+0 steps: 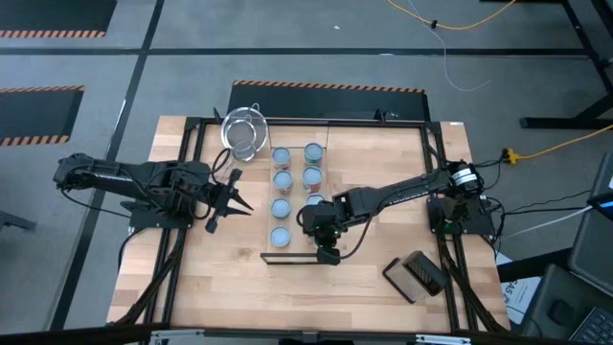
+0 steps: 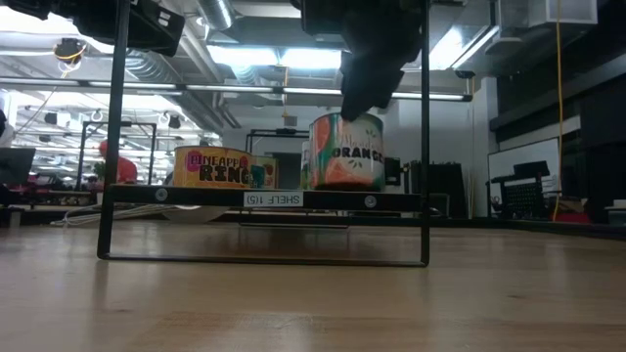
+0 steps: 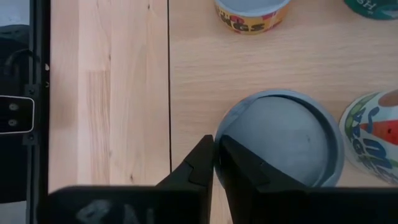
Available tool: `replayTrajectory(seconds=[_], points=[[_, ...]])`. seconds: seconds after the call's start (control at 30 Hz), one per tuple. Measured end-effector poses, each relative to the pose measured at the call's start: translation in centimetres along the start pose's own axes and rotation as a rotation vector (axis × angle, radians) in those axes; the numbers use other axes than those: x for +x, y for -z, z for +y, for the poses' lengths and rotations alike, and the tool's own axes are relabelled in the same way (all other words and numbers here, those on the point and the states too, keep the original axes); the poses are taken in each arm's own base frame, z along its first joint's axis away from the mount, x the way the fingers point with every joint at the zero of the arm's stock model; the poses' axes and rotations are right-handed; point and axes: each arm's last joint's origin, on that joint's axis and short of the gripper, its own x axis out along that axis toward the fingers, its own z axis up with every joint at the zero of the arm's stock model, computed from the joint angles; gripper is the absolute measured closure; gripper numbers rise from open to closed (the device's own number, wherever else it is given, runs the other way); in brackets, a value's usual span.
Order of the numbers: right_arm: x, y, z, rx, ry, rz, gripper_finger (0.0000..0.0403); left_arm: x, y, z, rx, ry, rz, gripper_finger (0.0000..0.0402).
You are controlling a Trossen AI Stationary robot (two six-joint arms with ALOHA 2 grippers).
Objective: Pick and place cans onto a shelf
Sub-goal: Put the canned orange on the shelf, then return to Home Position
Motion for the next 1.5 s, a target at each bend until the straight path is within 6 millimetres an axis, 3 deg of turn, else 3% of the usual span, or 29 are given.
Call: replayTrajectory(seconds=[0.37,0.7,1.03,1.2,1.5], points=[[0.0,0.0,0.1,0.023,-0.015,0.000,0.0367,0.0,0.0,0.0,0.000,0.000,0.000,0.0347],[0.0,0.0,0.1,0.017,-0.066,0.015,0.0332,0.0,0.0,0.0,0.000,0.000,0.000,0.0347],[-0.3,0.0,0.1,-0.004,-0.065,0.019,0.0333,0.0,0.0,0.0,0.000,0.000,0.000,0.0347],[-2.3,-0.7,0.6,-0.045,-0.058,0.045,0.0333,0.0,0.0,0.0,0.000,0.000,0.000,0.0347],[-8.8,-2.0,1.4,-0.111,0.128,0.082,0.0333,0.0,0.0,0.0,0.000,0.000,0.000,0.0347]])
